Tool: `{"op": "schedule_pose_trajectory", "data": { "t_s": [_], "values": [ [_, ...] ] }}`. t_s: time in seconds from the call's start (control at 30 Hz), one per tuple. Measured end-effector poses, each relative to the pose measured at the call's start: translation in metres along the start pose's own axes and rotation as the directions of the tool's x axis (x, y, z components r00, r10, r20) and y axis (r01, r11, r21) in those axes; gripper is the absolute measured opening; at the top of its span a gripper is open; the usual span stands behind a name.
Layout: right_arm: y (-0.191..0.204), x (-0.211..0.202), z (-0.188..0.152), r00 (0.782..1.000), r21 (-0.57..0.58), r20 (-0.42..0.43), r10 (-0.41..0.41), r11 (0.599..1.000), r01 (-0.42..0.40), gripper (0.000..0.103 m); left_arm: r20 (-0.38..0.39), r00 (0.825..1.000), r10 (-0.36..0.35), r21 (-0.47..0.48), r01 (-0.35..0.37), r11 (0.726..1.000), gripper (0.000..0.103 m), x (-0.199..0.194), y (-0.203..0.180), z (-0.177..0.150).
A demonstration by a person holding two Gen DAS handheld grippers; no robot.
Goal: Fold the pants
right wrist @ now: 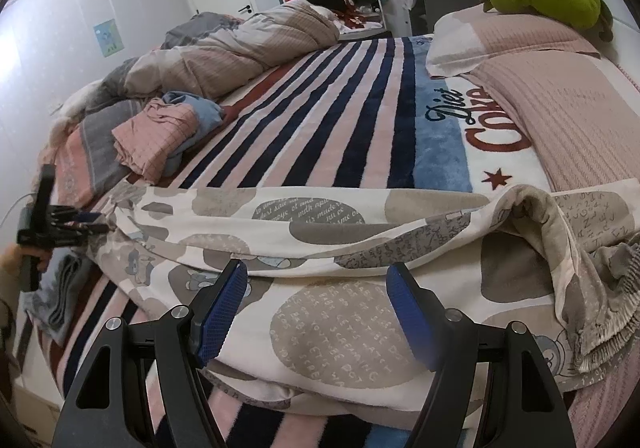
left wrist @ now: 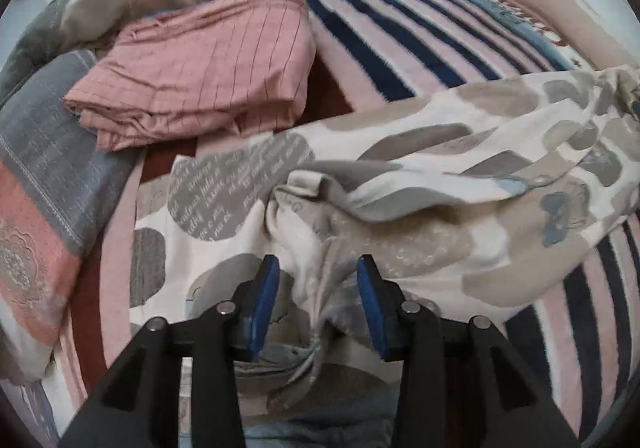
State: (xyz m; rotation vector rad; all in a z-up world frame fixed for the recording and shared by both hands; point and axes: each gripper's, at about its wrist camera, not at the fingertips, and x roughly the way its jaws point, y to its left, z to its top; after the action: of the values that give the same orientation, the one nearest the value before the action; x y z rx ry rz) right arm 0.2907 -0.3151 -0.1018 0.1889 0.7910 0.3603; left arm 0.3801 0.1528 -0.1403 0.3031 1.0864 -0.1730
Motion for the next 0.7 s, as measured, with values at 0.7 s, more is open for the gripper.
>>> {"op": "schedule_pose_trajectory", "data": {
  "t_s": [0.7],
  "values": [
    [0.011, 0.011, 0.002, 1.0, -0.003, -0.019, 0.012, 1.0, -0.012, 0.069, 0.12, 0.954, 0.273, -0.278, -0.232, 0.932, 0.004, -0.023, 0.093, 0.004]
  ]
}}
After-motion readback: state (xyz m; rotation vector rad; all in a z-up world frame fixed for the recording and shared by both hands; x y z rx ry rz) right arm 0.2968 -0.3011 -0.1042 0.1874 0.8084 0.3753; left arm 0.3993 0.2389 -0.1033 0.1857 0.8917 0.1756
